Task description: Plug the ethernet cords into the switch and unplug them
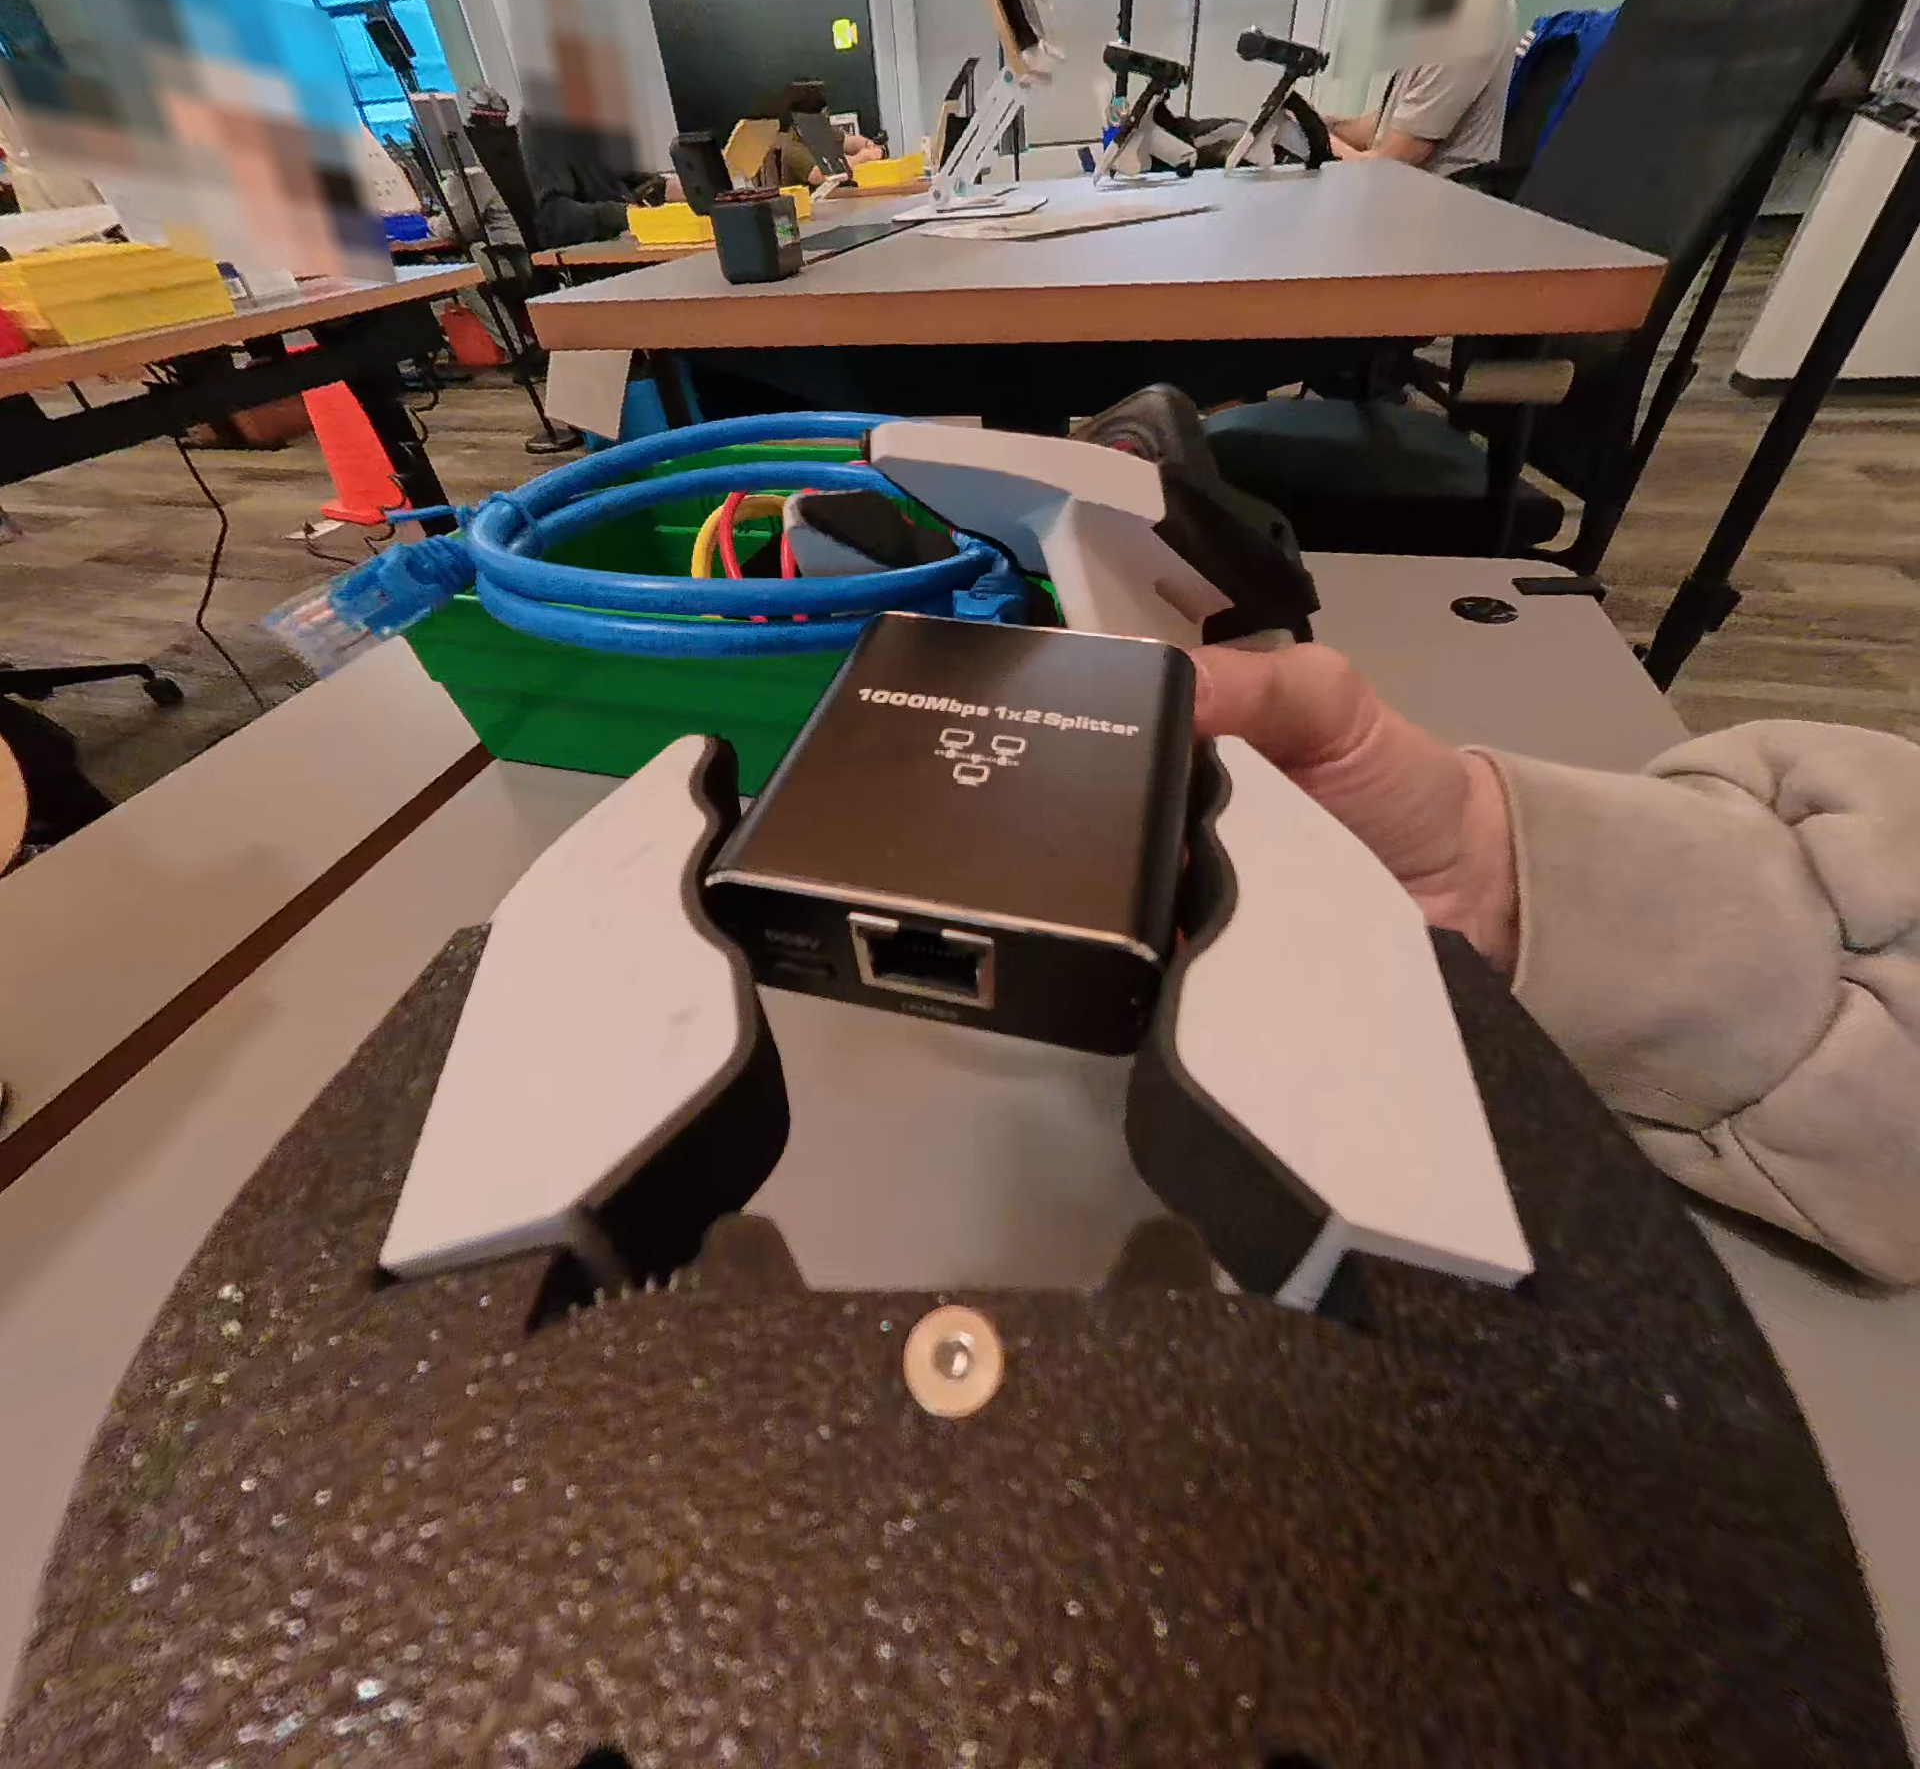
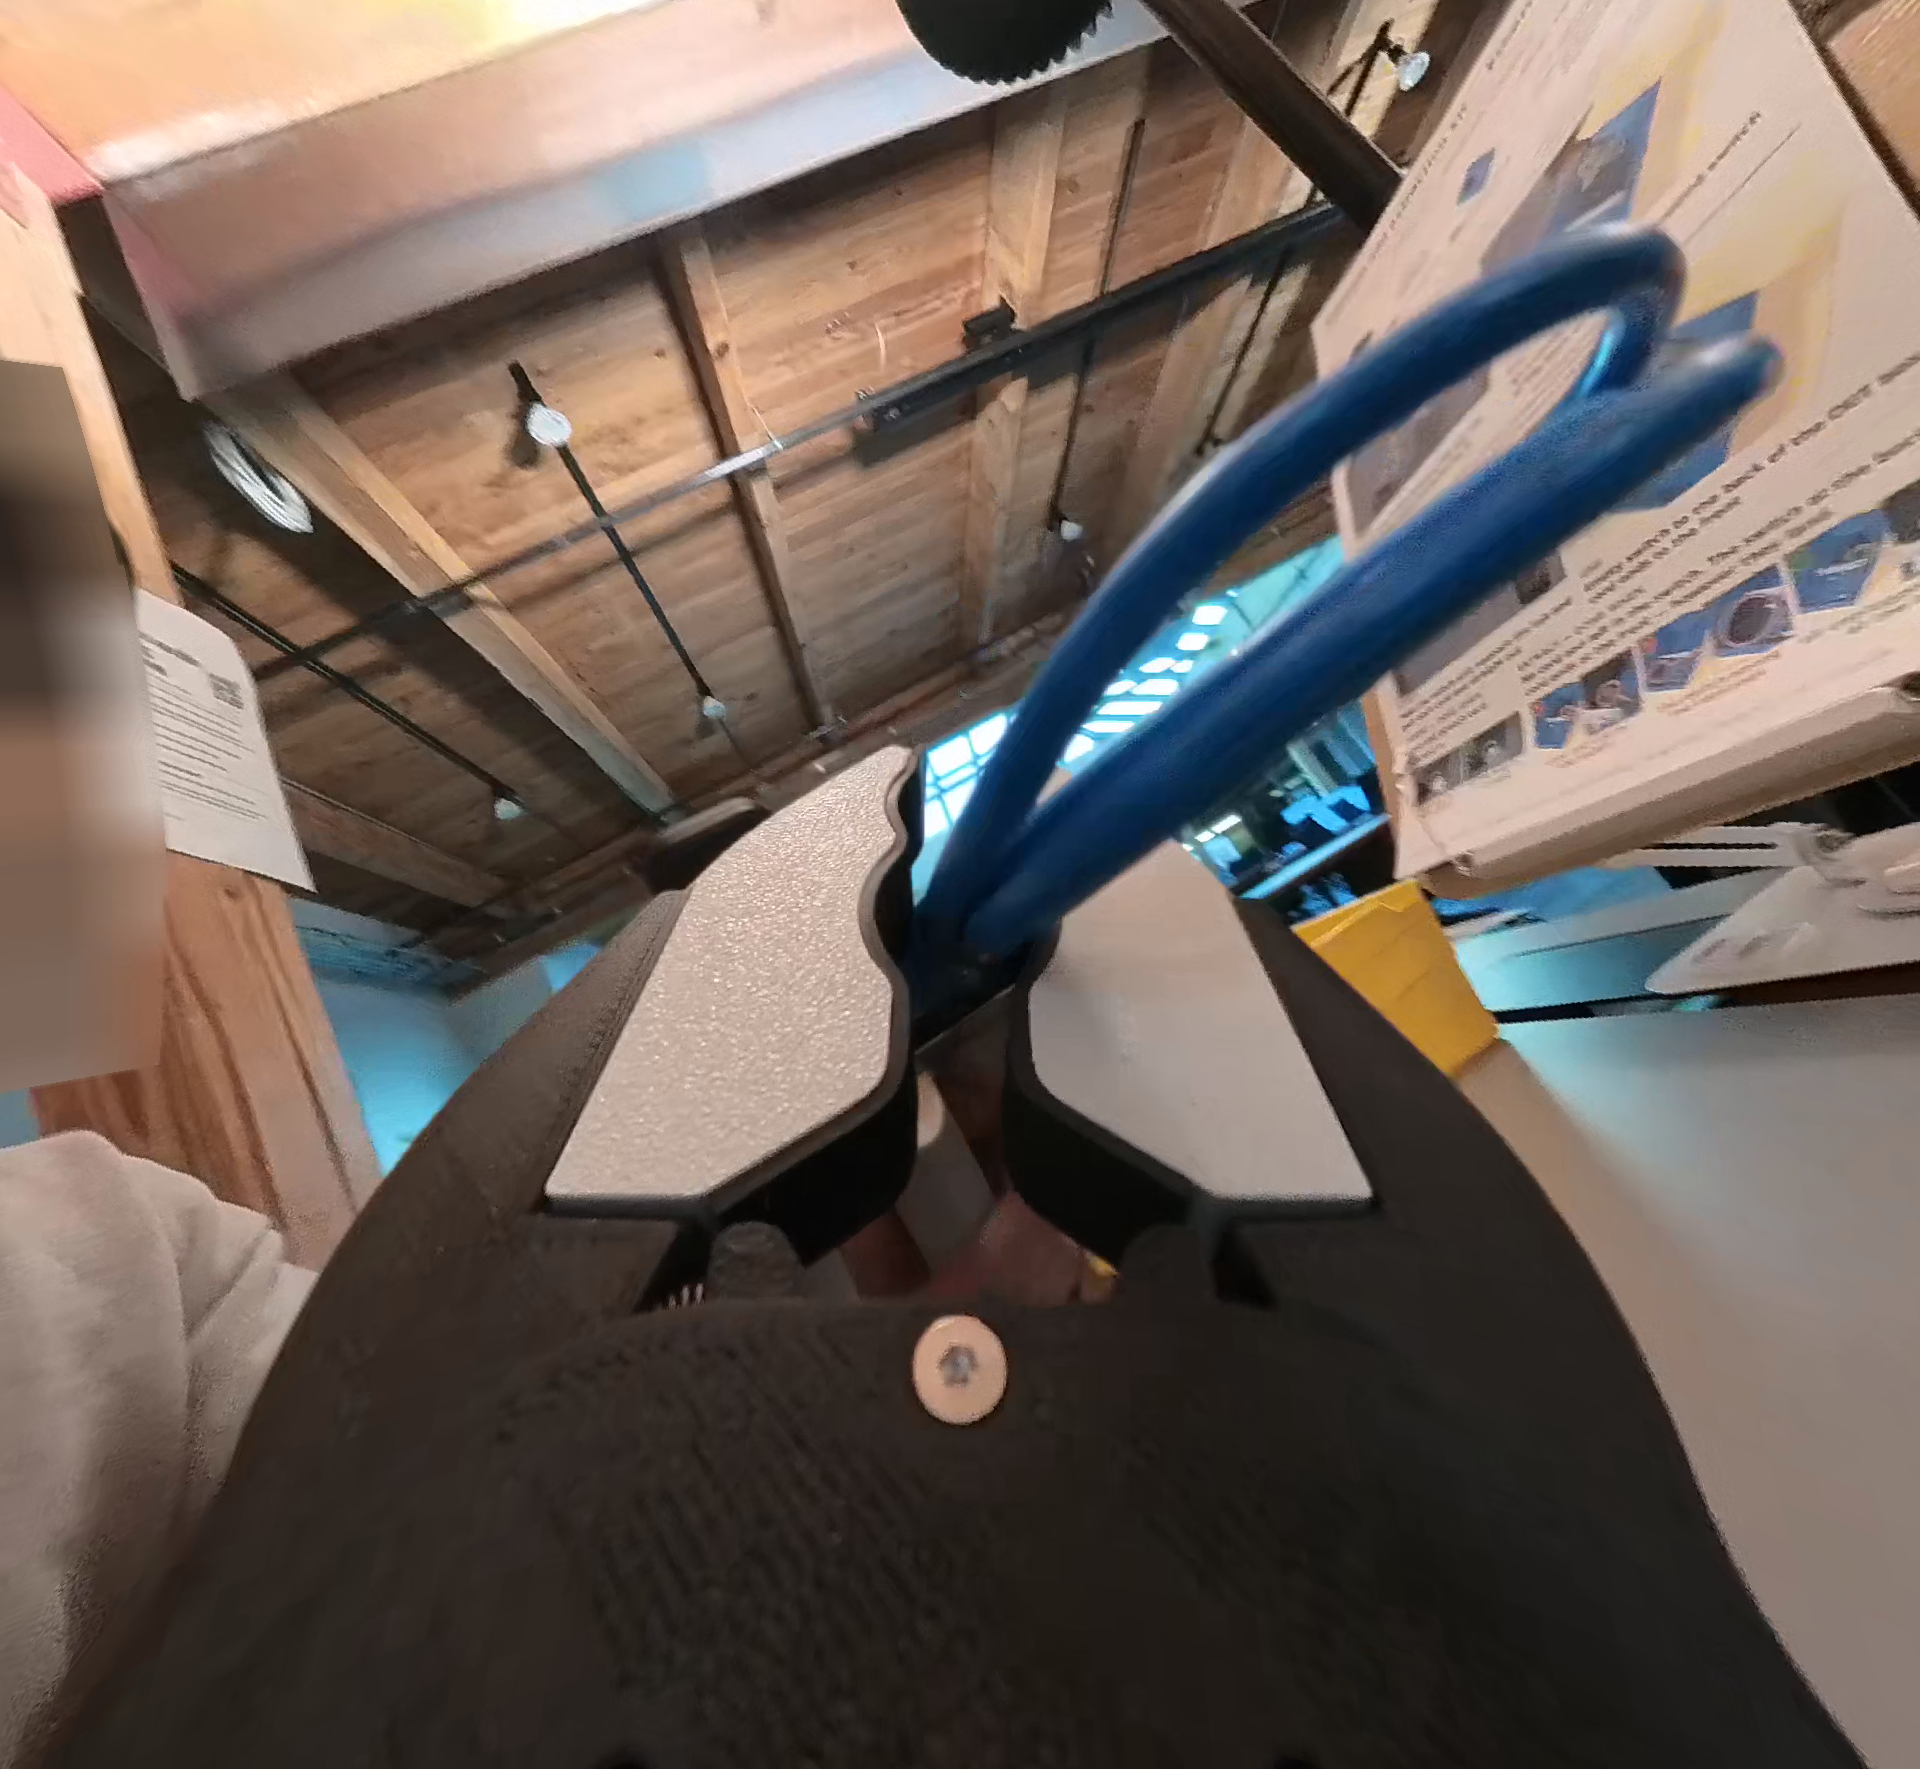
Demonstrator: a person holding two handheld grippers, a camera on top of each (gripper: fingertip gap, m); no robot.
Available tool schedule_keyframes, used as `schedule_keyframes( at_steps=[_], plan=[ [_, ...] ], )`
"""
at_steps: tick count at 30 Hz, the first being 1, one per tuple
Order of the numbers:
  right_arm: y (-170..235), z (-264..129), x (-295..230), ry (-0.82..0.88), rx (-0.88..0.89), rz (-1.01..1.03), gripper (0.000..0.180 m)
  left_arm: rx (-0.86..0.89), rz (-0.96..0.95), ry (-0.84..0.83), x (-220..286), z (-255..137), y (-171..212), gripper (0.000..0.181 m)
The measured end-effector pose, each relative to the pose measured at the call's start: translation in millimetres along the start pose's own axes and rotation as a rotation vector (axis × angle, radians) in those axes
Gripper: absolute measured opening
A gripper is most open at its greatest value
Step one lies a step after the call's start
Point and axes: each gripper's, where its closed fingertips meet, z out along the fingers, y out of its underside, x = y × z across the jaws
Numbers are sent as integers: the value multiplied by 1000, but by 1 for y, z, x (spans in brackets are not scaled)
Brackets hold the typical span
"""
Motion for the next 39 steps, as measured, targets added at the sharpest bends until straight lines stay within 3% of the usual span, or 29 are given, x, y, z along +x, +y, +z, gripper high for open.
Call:
schedule_keyframes(
  at_steps=[8,14,18,22,30,33,36,39],
  plan=[
    [7,3,1,68,-116,-165,43,35,15,-16,-12,-12,-8,82],
    [15,5,2,96,-179,-229,51,61,3,-18,-28,-32,-14,81],
    [26,3,6,172,-332,-447,57,56,3,-12,-37,-45,-16,82],
    [25,-8,17,308,-497,-799,70,41,-12,-30,-48,-55,-12,81],
    [39,0,21,369,-698,-1481,44,18,-132,2,-45,-46,-9,81],
    [41,7,22,386,-766,-1672,41,3,-139,16,-39,-42,-10,81],
    [42,13,17,334,-806,-1888,16,-15,-137,21,-35,-39,-10,82],
    [44,17,19,297,-850,-2009,13,-20,-141,11,-35,-38,-10,82]
  ],
)
